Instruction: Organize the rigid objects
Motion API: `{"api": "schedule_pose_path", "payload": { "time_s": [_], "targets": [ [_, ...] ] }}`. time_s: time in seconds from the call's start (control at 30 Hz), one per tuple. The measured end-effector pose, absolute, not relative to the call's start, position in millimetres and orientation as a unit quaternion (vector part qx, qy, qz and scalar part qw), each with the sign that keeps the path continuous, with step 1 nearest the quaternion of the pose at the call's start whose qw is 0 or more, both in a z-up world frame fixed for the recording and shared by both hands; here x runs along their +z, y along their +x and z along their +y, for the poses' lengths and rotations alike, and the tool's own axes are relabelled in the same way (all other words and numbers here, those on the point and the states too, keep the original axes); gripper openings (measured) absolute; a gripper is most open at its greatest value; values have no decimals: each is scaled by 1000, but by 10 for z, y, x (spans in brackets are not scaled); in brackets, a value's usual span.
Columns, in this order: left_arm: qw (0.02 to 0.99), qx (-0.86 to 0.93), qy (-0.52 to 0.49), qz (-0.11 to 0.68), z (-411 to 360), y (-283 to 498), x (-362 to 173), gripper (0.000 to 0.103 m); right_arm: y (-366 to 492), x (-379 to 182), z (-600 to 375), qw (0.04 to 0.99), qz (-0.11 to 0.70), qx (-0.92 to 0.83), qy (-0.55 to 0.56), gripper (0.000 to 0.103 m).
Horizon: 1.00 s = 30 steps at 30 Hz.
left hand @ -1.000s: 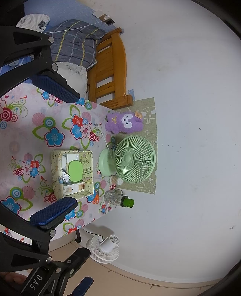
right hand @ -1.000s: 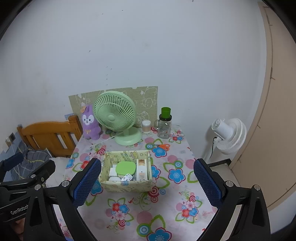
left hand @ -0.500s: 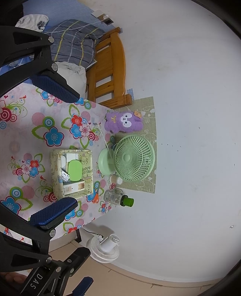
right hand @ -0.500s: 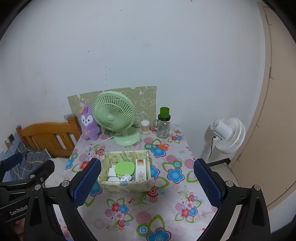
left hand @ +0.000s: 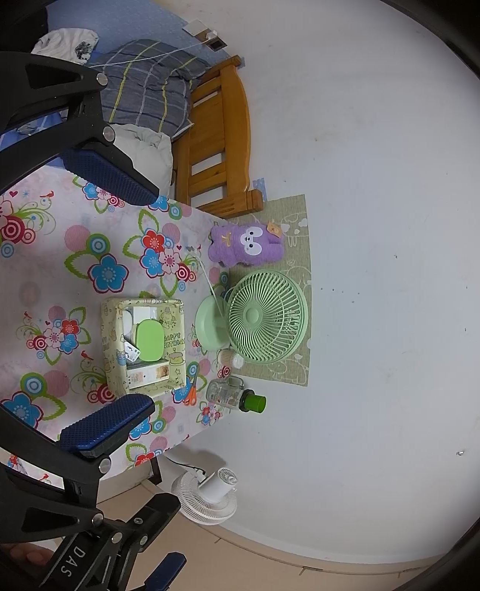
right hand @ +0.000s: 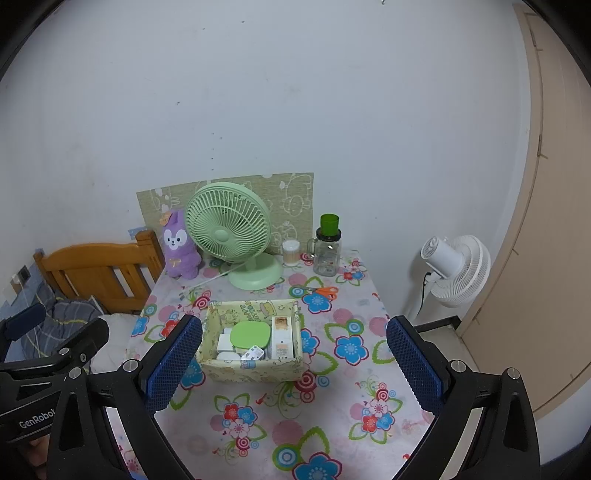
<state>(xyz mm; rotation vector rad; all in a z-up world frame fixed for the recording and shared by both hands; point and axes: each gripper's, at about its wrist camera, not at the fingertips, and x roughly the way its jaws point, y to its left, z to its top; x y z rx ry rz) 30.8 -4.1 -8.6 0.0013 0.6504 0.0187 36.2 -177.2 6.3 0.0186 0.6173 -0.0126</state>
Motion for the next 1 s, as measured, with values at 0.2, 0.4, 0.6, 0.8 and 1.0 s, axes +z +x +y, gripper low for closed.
{"api": "schedule_pose_path", "payload": {
  "time_s": [0.2, 0.4, 0.6, 0.8, 1.0],
  "targets": [
    [948, 8, 3, 318, -36, 276, -64, 103, 352, 69, -1781, 953, 304, -8, 10, 101],
    [948, 8, 3, 318, -44, 265, -61, 103, 355, 69, -1784, 952, 304, -7, 10, 101],
    [948, 7, 3, 318, -38, 262, -57, 103, 334, 63, -1793, 952, 306, -6, 14, 101],
    [947, 6, 2, 320, -50, 255, -53, 103, 327, 59, -1791, 952, 306, -6, 15, 101],
    [946, 5, -1, 324, -53, 278, -74, 103, 334, 44, -1793, 951, 309, -7, 15, 101]
  ]
}}
